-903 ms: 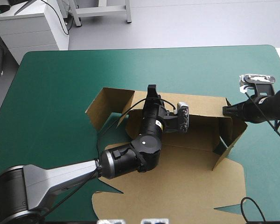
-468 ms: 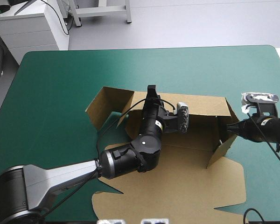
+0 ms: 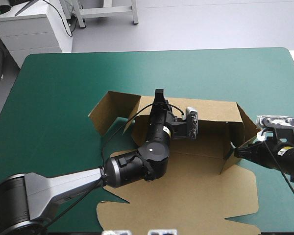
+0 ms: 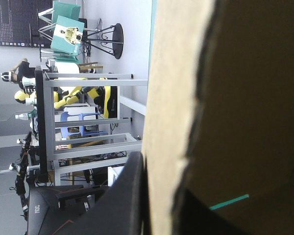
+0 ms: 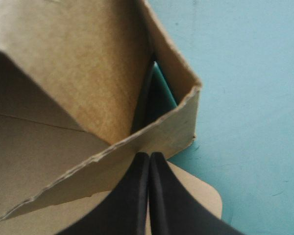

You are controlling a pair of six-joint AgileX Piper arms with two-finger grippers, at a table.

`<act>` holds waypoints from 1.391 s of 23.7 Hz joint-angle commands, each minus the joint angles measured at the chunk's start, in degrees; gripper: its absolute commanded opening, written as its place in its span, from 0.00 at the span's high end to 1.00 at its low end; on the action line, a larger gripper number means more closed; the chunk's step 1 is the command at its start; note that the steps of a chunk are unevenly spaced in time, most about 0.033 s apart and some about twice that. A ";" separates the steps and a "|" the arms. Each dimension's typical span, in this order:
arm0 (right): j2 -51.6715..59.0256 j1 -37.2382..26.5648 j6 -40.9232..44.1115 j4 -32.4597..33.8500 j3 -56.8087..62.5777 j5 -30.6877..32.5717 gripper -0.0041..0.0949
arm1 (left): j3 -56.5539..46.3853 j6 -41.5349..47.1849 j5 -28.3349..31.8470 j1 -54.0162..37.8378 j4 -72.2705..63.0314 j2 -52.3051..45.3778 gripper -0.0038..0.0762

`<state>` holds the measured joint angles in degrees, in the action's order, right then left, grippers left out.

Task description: Fold the box

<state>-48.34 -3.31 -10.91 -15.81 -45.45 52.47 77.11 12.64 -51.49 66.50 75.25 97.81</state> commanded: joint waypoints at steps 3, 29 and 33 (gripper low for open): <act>2.07 -0.14 -1.87 -4.30 0.81 -1.97 0.98 | 1.57 1.39 -0.05 0.48 2.41 -2.59 0.96; 2.34 -0.14 3.78 -14.21 1.23 4.65 0.54 | 1.57 0.12 0.88 0.48 0.38 -2.59 0.96; 2.34 -0.14 4.68 -14.37 1.23 0.83 0.54 | 1.57 0.12 1.29 0.48 0.38 -2.59 0.96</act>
<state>-46.56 -3.31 -7.01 -28.08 -42.67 57.90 77.11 11.57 -51.12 66.50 73.77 97.81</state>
